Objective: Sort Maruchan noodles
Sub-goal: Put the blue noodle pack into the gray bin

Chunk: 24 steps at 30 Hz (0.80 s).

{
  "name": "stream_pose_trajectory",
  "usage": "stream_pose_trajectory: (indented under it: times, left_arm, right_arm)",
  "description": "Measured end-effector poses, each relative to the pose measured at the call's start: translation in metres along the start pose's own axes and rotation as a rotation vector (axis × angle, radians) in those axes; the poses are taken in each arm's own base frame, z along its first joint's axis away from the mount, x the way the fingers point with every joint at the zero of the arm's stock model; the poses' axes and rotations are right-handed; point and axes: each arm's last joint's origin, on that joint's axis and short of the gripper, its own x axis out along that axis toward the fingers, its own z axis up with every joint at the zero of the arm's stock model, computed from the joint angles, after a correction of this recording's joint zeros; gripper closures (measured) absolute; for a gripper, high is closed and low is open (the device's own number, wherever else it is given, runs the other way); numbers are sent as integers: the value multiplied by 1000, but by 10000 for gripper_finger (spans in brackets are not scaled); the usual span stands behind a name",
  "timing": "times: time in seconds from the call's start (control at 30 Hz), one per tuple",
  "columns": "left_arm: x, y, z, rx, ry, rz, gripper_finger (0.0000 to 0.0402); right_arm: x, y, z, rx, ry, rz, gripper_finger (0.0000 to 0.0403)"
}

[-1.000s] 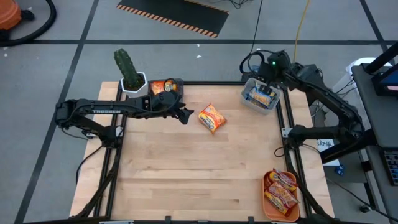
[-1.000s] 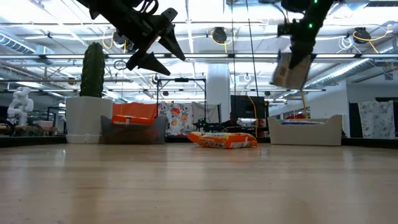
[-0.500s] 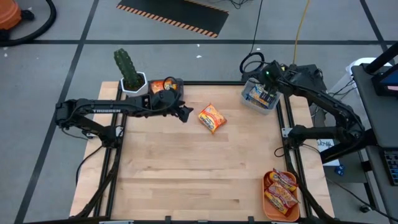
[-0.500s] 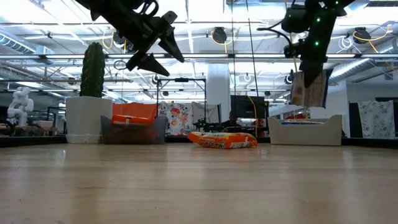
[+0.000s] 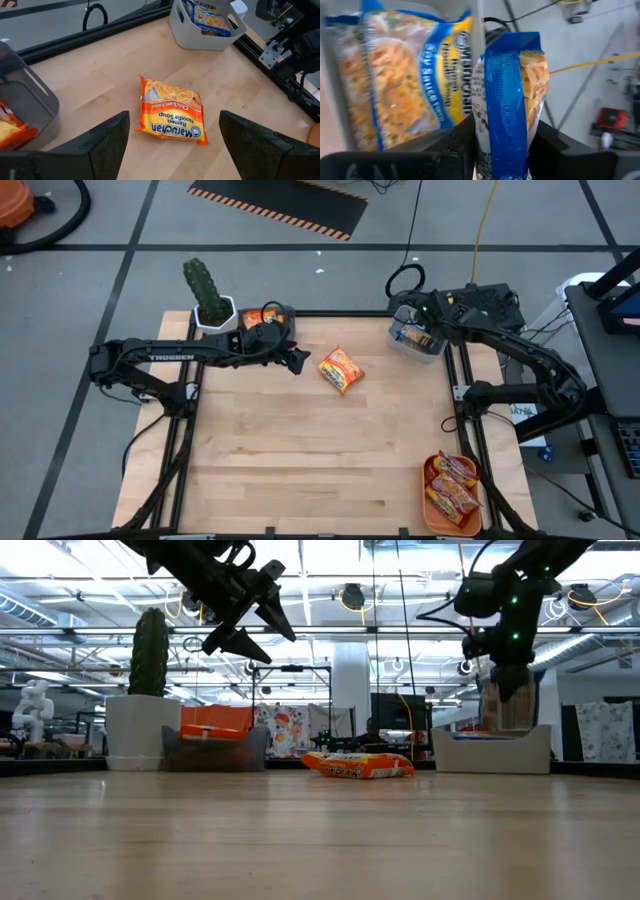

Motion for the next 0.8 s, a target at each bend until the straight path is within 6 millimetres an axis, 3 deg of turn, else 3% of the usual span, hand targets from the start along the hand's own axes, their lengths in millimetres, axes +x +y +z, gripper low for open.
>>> stream_pose_trajectory:
  times: [0.53,0.8]
  left_arm:
    - [0,0,0,25,-1,2,92]
    - [0,-1,0,7,16,-35,92]
  right_arm:
    - [7,9,8,-34,-88,61,242]
    - [5,17,6,75,-93,210,198]
